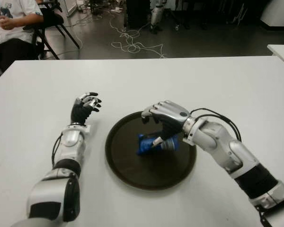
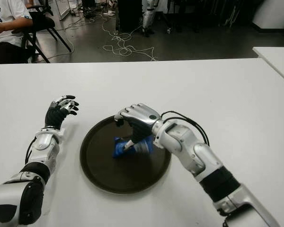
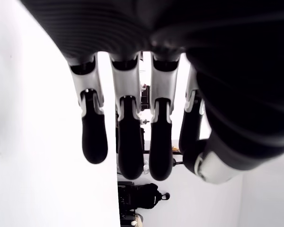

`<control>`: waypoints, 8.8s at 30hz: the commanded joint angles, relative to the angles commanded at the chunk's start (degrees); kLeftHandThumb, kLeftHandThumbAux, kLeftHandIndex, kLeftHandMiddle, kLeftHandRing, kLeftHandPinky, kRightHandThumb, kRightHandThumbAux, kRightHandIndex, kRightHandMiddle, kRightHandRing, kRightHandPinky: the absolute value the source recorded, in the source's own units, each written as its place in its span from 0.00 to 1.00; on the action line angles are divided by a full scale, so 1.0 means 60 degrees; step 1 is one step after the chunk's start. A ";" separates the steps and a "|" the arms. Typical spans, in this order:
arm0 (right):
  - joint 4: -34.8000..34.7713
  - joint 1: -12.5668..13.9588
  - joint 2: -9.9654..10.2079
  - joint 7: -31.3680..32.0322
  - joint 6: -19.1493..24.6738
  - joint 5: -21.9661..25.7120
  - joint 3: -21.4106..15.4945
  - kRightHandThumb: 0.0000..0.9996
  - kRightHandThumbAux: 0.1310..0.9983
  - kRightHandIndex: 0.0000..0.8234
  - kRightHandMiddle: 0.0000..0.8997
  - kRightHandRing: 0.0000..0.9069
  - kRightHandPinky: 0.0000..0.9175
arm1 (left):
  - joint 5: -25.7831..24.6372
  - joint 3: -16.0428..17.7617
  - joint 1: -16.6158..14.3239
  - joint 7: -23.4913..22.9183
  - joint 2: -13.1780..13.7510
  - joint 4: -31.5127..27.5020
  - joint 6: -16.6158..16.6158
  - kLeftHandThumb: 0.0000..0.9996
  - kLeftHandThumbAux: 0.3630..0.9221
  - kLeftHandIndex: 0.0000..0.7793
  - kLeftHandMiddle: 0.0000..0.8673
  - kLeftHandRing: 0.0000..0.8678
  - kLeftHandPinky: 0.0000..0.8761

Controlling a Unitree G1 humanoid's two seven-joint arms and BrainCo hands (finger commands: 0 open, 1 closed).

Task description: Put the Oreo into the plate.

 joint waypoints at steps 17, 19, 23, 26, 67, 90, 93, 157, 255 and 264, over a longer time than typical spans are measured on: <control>0.0451 -0.0121 0.0016 -0.0426 -0.0124 -0.0213 -0.0115 0.00 0.64 0.00 0.00 0.00 0.00 | -0.0005 0.0014 0.0003 -0.0083 0.0028 0.0015 -0.0017 0.83 0.56 0.48 0.60 0.60 0.58; 0.0503 -0.0110 0.0025 -0.0629 -0.0108 -0.0272 -0.0153 0.00 0.65 0.00 0.00 0.00 0.00 | -0.0023 0.0029 -0.0004 -0.0078 0.0017 0.0020 0.0015 0.83 0.56 0.48 0.60 0.59 0.58; 0.0622 -0.0117 0.0032 -0.0862 -0.0036 -0.0379 -0.0188 0.00 0.67 0.00 0.00 0.00 0.00 | -0.0027 0.0038 -0.0011 -0.0039 -0.0005 0.0022 0.0036 0.83 0.56 0.48 0.60 0.60 0.59; 0.0650 -0.0115 0.0037 -0.0919 0.0034 -0.0437 -0.0204 0.00 0.67 0.00 0.00 0.00 0.00 | -0.0016 0.0038 -0.0014 -0.0017 -0.0012 0.0022 0.0038 0.83 0.56 0.48 0.60 0.60 0.59; 1.1955 -0.2815 0.1534 -0.3248 -0.0286 0.6010 -0.6507 0.00 0.78 0.24 0.29 0.30 0.31 | 0.0154 -0.0117 -0.0128 0.0227 0.0035 0.0102 0.0234 0.83 0.56 0.49 0.58 0.58 0.56; 1.2281 -0.3019 0.1670 -0.2984 -0.0006 0.6408 -0.6798 0.00 0.78 0.27 0.33 0.35 0.34 | 0.0140 -0.0083 -0.0171 0.0165 0.0081 0.0094 0.0337 0.83 0.57 0.48 0.60 0.59 0.57; 1.2289 -0.3030 0.1653 -0.3120 0.0013 0.6169 -0.6573 0.00 0.78 0.27 0.32 0.34 0.34 | 0.0140 -0.0084 -0.0168 0.0164 0.0084 0.0088 0.0325 0.83 0.56 0.48 0.60 0.59 0.56; 1.1395 -0.1807 0.1101 -0.2753 -0.2446 0.6448 -0.6336 0.00 0.74 0.25 0.32 0.34 0.35 | -0.0459 0.0234 0.0570 -0.0281 -0.0214 -0.1441 0.0175 0.82 0.57 0.49 0.54 0.53 0.57; 0.8920 0.0709 0.1619 -0.6321 -0.5788 0.5158 -0.5257 0.03 0.53 0.36 0.39 0.40 0.38 | -0.0826 0.0404 0.2552 -0.0410 -0.0250 -0.3201 -0.1364 0.14 0.70 0.24 0.28 0.28 0.33; 0.9158 0.0643 0.1681 -0.6239 -0.5708 0.5218 -0.5215 0.01 0.49 0.33 0.37 0.39 0.38 | -0.0809 0.0335 0.2612 -0.0504 -0.0224 -0.3105 -0.1257 0.15 0.67 0.26 0.29 0.28 0.33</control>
